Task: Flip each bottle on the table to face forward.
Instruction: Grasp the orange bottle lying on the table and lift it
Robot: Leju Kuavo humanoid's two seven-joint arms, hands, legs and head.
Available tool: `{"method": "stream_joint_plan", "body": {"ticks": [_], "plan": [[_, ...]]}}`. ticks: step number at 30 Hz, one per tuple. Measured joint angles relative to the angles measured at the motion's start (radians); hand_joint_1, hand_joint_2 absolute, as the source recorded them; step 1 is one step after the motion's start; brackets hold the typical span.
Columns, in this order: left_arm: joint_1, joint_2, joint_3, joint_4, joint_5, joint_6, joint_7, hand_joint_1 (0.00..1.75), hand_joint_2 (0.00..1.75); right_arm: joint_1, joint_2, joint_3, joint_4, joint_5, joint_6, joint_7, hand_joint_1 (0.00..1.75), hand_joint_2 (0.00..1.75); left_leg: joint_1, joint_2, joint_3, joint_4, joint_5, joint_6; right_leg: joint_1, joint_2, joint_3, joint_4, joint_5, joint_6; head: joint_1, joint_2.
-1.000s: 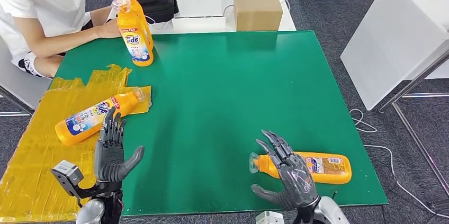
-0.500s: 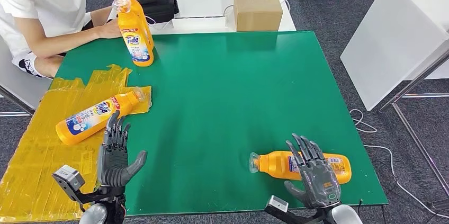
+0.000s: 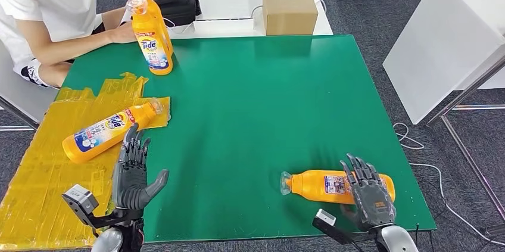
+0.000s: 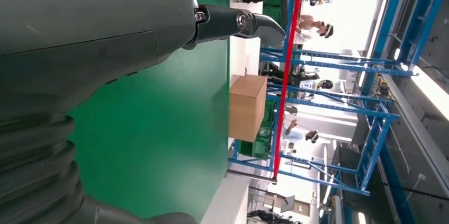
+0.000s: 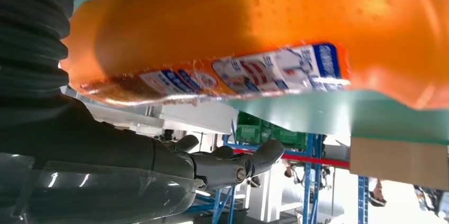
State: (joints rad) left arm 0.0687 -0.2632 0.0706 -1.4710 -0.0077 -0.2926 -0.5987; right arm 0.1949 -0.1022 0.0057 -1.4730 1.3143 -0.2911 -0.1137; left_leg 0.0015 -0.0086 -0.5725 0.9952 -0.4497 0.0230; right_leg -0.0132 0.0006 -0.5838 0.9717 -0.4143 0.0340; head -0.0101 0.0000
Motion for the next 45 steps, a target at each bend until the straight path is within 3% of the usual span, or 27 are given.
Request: {"method": "stream_joint_plan", "body": {"ticks": [12,13,14,17,18,19,27,38,42,45], "plan": [[-0.005,0.0,-0.004,0.001,0.0,0.007,0.001,0.0,1.75,-0.074,0.001,-0.021,0.109,0.024,0.002,-0.001,0.0,1.75,0.0,0.001,0.005,0.0,0.0,0.0,0.0,0.001,0.005,0.0,0.0,0.0,0.0,0.0],[-0.005,0.0,-0.004,0.001,0.0,0.007,0.001,0.0,1.75,-0.077,0.001,-0.022,0.114,0.028,0.004,0.0,0.08,1.75,0.0,0.001,0.006,0.0,0.0,0.0,0.0,0.001,0.005,0.0,0.0,0.0,0.0,0.0],[-0.005,0.0,-0.004,0.002,0.0,0.007,0.001,0.0,1.75,-0.082,0.001,-0.023,0.12,0.035,0.007,0.004,0.31,1.75,0.0,0.001,0.006,0.0,0.0,0.0,0.0,0.001,0.006,0.0,0.0,0.0,0.0,0.0],[-0.007,0.0,-0.004,0.004,0.002,0.007,0.001,0.0,1.75,-0.103,-0.001,-0.026,0.153,0.075,0.03,0.027,1.49,1.75,0.0,0.002,0.009,0.0,-0.001,0.001,0.0,0.001,0.007,-0.001,0.0,0.0,0.0,0.0],[-0.007,0.0,-0.003,0.006,0.004,0.007,0.001,0.0,1.75,-0.109,-0.003,-0.026,0.166,0.088,0.042,0.034,1.7,1.75,0.0,0.002,0.01,0.0,-0.001,0.001,0.0,0.001,0.008,-0.001,0.0,0.0,0.0,0.0],[-0.008,0.0,-0.002,0.007,0.007,0.007,0.001,0.0,1.75,-0.114,-0.007,-0.026,0.181,0.097,0.055,0.038,1.75,1.75,0.0,0.002,0.011,0.0,-0.001,0.001,0.0,0.001,0.009,-0.001,0.0,0.0,0.0,0.0],[-0.026,0.0,0.003,0.035,0.015,0.005,0.001,0.0,1.75,-0.166,-0.042,-0.015,0.288,0.124,0.098,0.055,1.75,1.75,0.0,0.004,0.028,-0.001,-0.008,0.007,0.001,0.006,0.018,-0.006,-0.006,0.004,0.0,0.0],[-0.032,0.0,0.007,0.051,0.021,0.004,0.001,0.0,1.75,-0.194,-0.088,0.031,0.307,0.128,0.156,0.082,1.75,1.75,0.0,0.004,0.037,-0.001,-0.012,0.011,0.001,0.006,0.031,-0.012,-0.007,0.008,0.0,0.0],[-0.033,0.0,0.008,0.052,0.018,0.004,0.002,0.0,1.75,-0.201,-0.08,0.04,0.309,0.109,0.099,0.09,1.75,1.75,0.0,0.005,0.036,-0.001,-0.012,0.011,0.0,0.006,0.04,-0.013,-0.007,0.009,0.001,0.0],[-0.033,0.0,0.007,0.05,-0.004,0.009,0.008,0.0,1.75,-0.215,-0.034,0.035,0.299,-0.007,-0.001,0.045,1.75,1.75,0.0,0.006,0.033,-0.001,-0.011,0.012,0.0,0.007,0.04,-0.013,-0.005,0.01,0.001,0.0]]}}
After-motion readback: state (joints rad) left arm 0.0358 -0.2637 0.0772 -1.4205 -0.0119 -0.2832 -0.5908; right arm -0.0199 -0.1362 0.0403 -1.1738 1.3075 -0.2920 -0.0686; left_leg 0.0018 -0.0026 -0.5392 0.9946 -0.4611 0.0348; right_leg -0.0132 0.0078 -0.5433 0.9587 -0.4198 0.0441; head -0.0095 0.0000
